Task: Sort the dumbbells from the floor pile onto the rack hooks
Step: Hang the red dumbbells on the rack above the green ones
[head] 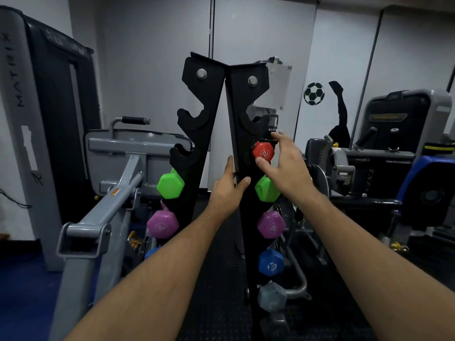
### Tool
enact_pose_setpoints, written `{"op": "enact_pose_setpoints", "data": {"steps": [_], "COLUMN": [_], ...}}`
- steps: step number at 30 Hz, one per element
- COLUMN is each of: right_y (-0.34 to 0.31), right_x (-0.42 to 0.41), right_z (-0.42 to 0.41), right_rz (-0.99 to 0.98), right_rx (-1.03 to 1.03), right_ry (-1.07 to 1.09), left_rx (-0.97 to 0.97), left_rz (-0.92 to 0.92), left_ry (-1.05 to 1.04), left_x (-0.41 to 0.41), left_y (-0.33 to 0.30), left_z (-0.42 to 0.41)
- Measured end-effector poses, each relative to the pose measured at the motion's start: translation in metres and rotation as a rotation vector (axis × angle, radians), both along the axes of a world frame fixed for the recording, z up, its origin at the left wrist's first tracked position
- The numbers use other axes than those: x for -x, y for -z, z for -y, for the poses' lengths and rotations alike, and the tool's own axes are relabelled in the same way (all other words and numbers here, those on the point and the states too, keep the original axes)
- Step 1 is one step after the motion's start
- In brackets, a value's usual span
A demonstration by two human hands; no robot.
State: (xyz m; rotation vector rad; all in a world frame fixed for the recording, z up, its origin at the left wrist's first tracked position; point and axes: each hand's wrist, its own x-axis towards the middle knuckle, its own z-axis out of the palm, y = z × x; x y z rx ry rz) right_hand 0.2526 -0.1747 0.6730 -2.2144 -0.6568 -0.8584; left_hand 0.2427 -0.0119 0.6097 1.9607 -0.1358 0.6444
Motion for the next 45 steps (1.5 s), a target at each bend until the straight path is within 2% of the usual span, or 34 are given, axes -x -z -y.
{"op": "enact_pose_setpoints", "data": {"steps": [3, 7, 10, 14, 20, 33, 36, 41, 45], "right_y": [0.018, 0.062, 0.108, 0.178, 0.288, 0.563, 0.62, 0.693, 0.742], "right_x": [0.023, 0.055, 0.077, 0.096, 0.115, 0.129, 0.133, 0.123, 0.103], "right_z": [0.002, 0.007, 0.006, 0.004, 0.009, 0.014, 0.011, 0.007, -0.003], "right_rz": [0.092, 0.12, 0.098, 0.005, -0.322, -1.171, -1.272, -1.366, -1.392], "right_rx": [-0.05, -0.102, -0.123, -0.176, -0.215, 0.094, 0.173, 0.243, 0.287], "right_ry": [-0.002, -0.085, -0.141, -0.197, -0.205, -0.008, 0.007, 0.006, -0.009], "left_rx": [0.045, -0.076, -0.14, -0.104, -0.098, 0.06, 0.082, 0.126, 0.356], "left_rz": [-0.05, 0.01, -0.024, -0.049, -0.24, -0.942, -1.07, -1.174, -1.196], "left_ry": [-0.035, -0.136, -0.147, -0.112, -0.105, -0.152, -0.16, -0.204, -0.359], "left_x": [0.01, 0.034, 0.052, 0.074, 0.111, 0.159, 0.163, 0.171, 0.172], "left_y": [0.007, 0.035, 0.068, 0.119, 0.224, 0.495, 0.551, 0.63, 0.691], "left_z": [-0.005, -0.015, -0.022, -0.032, -0.056, -0.084, -0.08, -0.07, -0.064]}}
